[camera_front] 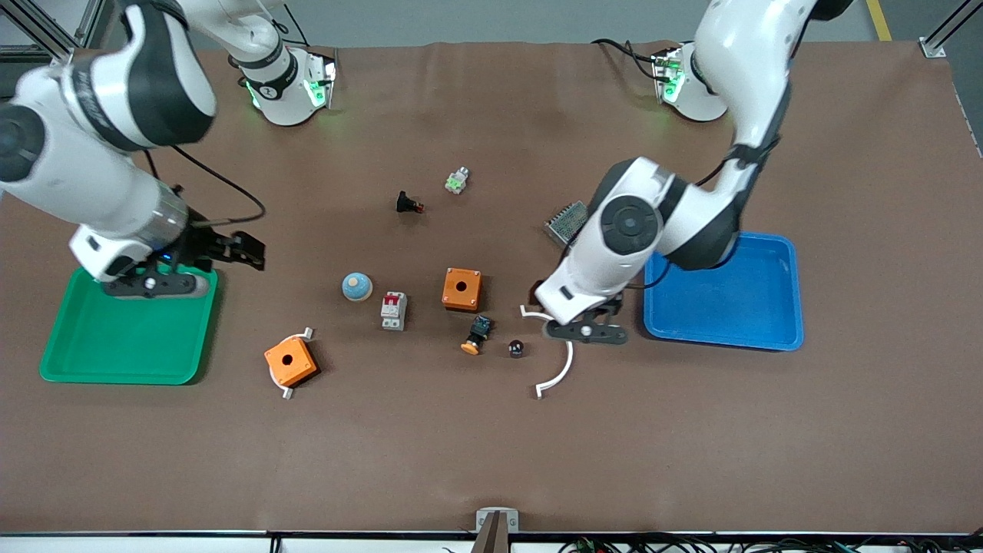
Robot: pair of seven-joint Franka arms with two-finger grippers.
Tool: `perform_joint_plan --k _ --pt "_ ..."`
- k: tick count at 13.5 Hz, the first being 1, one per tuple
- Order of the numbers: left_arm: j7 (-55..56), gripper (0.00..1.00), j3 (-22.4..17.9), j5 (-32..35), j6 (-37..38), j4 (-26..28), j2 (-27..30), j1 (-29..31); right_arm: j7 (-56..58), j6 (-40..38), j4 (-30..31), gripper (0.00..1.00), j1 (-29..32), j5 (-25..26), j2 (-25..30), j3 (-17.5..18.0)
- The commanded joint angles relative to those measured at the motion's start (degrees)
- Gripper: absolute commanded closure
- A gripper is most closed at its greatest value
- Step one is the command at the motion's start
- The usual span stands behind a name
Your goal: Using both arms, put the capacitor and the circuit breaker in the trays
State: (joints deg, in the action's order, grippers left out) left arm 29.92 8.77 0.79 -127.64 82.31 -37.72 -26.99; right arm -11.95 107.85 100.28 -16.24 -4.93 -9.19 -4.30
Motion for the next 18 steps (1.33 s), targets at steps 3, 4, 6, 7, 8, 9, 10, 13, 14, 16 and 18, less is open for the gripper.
perform_joint_plan --k 3,4,6,7,8,9,10,13,14,16,18 --pt "3.57 0.0 -0.77 -0.35 -12.79 -6.02 -10.96 -2.98 -8.0 9.55 -0.61 0.14 -7.04 -0.61 -9.51 -0.53" --pt "3.48 0.0 -0.86 -0.26 -13.07 -6.55 -11.93 -3.5 -9.57 11.23 -0.61 0.15 -8.01 -0.61 -11.1 -0.53" --pt "3.48 0.0 -1.04 -0.09 -13.25 -8.04 -14.3 -4.12 -11.78 14.92 -0.61 0.16 -10.72 -0.61 -14.26 -0.53" --pt "3.48 0.01 -1.91 0.09 -13.25 -8.22 -14.92 -5.08 -12.83 16.5 -0.61 0.17 -11.0 -0.61 -16.1 -0.53" --pt "3.48 0.02 -5.05 0.0 -13.25 -8.22 -15.19 -7.35 -13.36 18.34 -0.61 0.17 -11.35 -0.61 -17.6 -0.53" --pt "3.48 0.05 -7.52 -0.08 -13.25 -8.22 -15.62 -9.2 -13.36 20.19 -0.61 0.17 -12.14 -0.61 -19.18 -0.53" --pt "3.57 0.08 -8.67 -0.08 -13.33 -8.22 -15.98 -9.92 -13.54 21.69 -0.61 0.17 -12.58 -0.69 -20.42 -0.44" --pt "4.27 0.19 -8.86 -0.08 -13.33 -9.36 -16.68 -10.01 -15.47 26.61 -0.7 0.17 -14.86 -0.78 -23.76 -0.44" --pt "5.05 0.24 -8.86 -0.08 -13.33 -9.54 -16.86 -10.27 -16.08 27.76 -0.7 0.17 -15.13 -0.78 -25.07 -0.44" --pt "5.41 0.39 -8.86 -0.08 -13.33 -9.89 -16.86 -10.28 -16.09 28.3 -0.7 0.2 -16.19 -0.7 -26.22 -0.53" --pt "5.5 0.5 -8.86 -0.08 -14.03 -9.89 -16.86 -10.36 -15.65 27.6 -0.7 0.24 -16.19 -0.7 -26.67 -0.53"
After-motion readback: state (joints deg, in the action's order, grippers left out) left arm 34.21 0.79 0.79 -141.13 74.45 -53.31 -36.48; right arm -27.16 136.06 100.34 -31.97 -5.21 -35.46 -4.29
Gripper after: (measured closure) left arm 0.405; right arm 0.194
